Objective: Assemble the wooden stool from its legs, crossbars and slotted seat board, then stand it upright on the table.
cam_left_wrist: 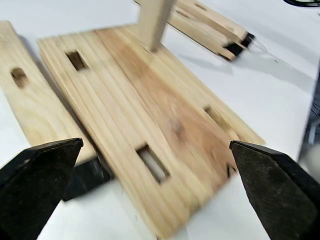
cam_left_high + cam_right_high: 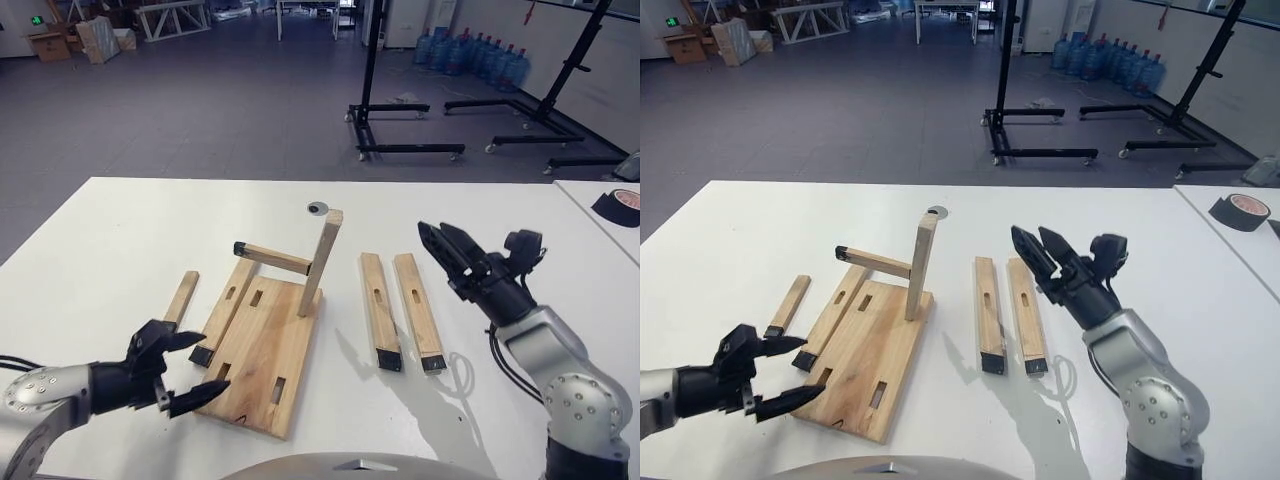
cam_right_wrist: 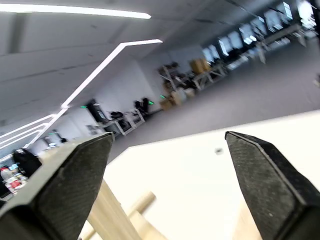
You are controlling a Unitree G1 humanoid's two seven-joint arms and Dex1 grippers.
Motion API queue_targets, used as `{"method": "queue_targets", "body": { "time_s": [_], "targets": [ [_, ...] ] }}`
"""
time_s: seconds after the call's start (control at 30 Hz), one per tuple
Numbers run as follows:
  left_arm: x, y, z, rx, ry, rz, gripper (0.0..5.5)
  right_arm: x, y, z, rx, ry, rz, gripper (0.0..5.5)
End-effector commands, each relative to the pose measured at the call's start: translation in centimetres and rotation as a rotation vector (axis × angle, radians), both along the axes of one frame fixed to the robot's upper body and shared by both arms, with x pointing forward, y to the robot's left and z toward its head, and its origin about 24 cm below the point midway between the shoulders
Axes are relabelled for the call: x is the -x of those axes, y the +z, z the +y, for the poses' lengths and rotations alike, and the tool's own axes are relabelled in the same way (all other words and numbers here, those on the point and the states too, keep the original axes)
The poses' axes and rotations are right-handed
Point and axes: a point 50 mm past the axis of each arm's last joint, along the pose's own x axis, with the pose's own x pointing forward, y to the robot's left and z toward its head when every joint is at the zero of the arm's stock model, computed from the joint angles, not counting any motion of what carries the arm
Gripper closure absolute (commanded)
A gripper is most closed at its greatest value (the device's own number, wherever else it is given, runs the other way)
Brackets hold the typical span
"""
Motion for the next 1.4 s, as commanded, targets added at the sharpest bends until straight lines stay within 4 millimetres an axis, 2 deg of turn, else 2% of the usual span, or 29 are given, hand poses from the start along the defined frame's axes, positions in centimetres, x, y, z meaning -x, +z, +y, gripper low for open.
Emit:
{"method": "queue_targets", "body": {
  "time_s": [0.03,0.23,0.33,0.4,0.5,0.63,0.73,0.87,1.0,1.17,1.3,1.4],
  "targets": [
    [1.3,-0.5,1.6,-0.088,-0.051,0.044,0.1,0.6,-1.7,-0.5,0.017,-0.049,0.06,1.4],
    [4.0,-3.1,0.7,-0.116,-0.087,0.148,0.1,0.1,-2.0,-1.2,0.056,-0.031,0.067,1.4],
    [4.3,-5.1,-0.1,-0.13,-0.06,0.169,0.1,-0.1,-2.1,-1.1,0.098,-0.003,0.071,1.4],
    [3.9,-6.3,-1.1,-0.106,-0.011,0.169,0.1,-0.3,-2.1,-0.9,0.08,0.002,0.072,1.4],
    [4.3,-7.5,-3.3,-0.05,-0.041,0.19,0.1,-0.6,-2.3,-1.7,0.076,-0.043,0.086,1.4],
    [4.5,-9.0,-5.5,-0.001,-0.012,0.211,0.1,-1.2,-3.0,-1.8,0.202,-0.086,0.132,1.4],
    [4.1,-9.9,-7.1,0.019,0.053,0.211,0.1,-0.8,-4.1,-1.0,0.32,-0.089,0.22,1.4],
    [3.3,-10.3,-8.4,0.043,0.159,0.209,0.1,1.2,-6.3,0.5,0.469,-0.084,0.35,1.4],
    [1.8,-9.5,-9.5,0.045,0.196,0.182,0.1,2.7,-8.5,0.5,0.527,-0.189,0.496,1.4],
    [1.3,-8.6,-10.0,0.02,0.184,0.175,0.1,3.4,-9.9,1.4,0.599,-0.219,0.566,1.4],
    [0.8,-7.8,-9.4,0.048,0.191,0.16,0.1,3.8,-11.5,1.5,0.647,-0.231,0.679,2.14],
    [0.2,-7.5,-7.8,0.091,0.226,0.128,0.1,4.1,-12.1,1.3,0.62,-0.249,0.745,2.69]
  ]
}}
